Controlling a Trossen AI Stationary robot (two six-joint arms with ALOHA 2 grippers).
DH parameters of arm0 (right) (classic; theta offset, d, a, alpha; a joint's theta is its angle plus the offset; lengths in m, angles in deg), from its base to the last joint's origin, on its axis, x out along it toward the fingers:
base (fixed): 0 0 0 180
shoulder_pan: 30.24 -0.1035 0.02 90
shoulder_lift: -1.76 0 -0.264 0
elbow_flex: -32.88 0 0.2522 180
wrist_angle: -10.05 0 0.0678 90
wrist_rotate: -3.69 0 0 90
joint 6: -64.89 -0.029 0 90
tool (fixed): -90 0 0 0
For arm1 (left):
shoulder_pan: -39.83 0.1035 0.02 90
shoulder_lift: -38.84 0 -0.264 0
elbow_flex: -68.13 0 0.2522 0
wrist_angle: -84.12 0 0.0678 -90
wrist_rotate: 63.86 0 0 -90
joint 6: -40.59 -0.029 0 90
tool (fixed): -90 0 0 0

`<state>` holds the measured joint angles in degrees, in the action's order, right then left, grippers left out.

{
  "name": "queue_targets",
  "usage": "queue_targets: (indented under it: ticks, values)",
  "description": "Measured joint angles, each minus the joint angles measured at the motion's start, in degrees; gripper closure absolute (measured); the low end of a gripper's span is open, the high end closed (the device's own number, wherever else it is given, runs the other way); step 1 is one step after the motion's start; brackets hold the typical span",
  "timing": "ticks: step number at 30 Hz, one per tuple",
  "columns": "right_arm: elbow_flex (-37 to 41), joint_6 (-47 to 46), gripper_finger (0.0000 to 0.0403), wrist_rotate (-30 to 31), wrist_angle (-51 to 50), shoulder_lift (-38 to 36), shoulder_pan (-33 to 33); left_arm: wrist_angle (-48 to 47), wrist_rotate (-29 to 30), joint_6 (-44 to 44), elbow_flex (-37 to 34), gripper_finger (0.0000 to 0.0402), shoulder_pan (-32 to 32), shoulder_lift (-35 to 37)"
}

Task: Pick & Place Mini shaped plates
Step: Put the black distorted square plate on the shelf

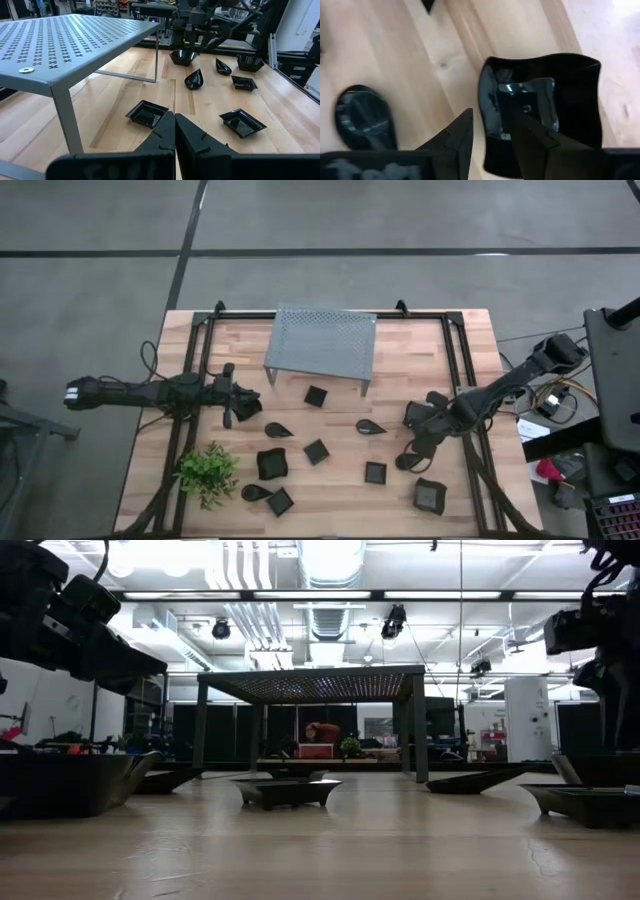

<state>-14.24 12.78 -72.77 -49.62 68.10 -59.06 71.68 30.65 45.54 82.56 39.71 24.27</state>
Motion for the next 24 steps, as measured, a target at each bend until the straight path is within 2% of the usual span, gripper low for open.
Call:
queue_targets:
  ticks: [16,24]
  values:
    - [-0.5,2.4,0.0333,1.7,-0.6,6.7,-0.1,0.1,0.0,0.0,0.0,0.0401,0.0,0.0]
    - [-2.3,4.1,0.0389,1.7,-0.6,6.1,0.0,0.1,0.0,0.0,0.0,0.0401,0.0,0.0]
